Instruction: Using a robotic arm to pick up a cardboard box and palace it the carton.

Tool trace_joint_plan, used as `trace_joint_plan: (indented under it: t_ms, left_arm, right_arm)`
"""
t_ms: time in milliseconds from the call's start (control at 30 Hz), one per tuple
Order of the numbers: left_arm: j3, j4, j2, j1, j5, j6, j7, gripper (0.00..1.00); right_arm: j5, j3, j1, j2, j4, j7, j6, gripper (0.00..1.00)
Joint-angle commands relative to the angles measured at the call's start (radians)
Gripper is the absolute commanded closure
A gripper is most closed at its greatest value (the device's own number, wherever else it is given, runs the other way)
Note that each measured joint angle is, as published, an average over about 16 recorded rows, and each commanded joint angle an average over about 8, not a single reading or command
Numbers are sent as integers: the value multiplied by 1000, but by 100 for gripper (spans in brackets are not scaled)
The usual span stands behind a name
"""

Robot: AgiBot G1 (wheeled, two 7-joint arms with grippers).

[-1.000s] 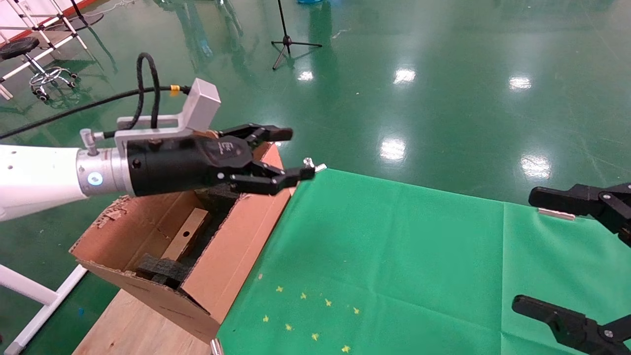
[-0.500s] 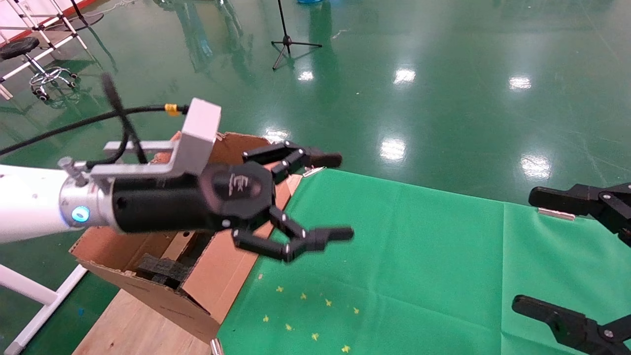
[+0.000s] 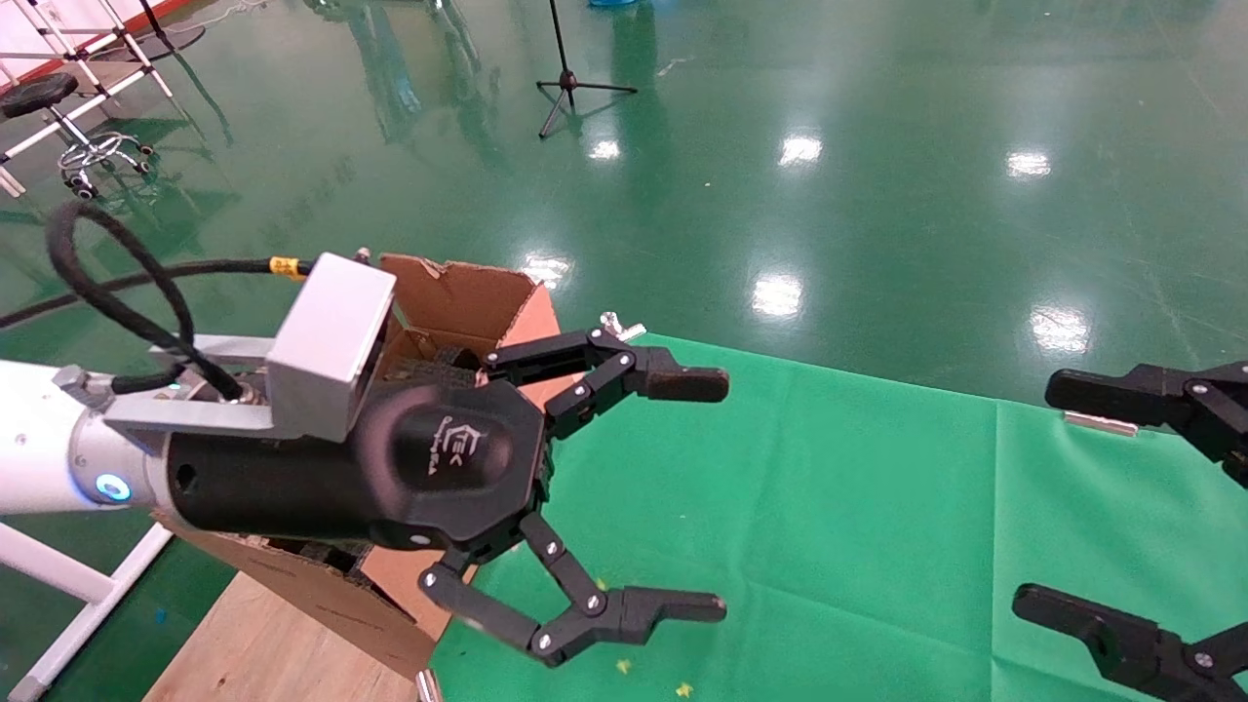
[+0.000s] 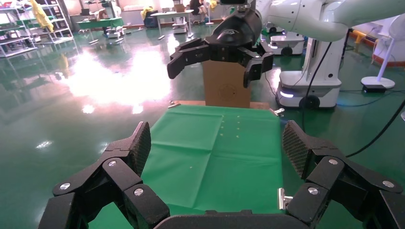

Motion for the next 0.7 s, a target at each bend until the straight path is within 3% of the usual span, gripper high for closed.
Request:
trace_joint_plan:
  t_ms: [33,700]
  left_arm:
    - [-1,0,0,0,-1,0,0,0]
    - [9,17,0,-11,13,-11,-4,0]
  right_arm:
    - [0,0,0,0,0,0,0,0]
    - [0,0,0,0,0,0,0,0]
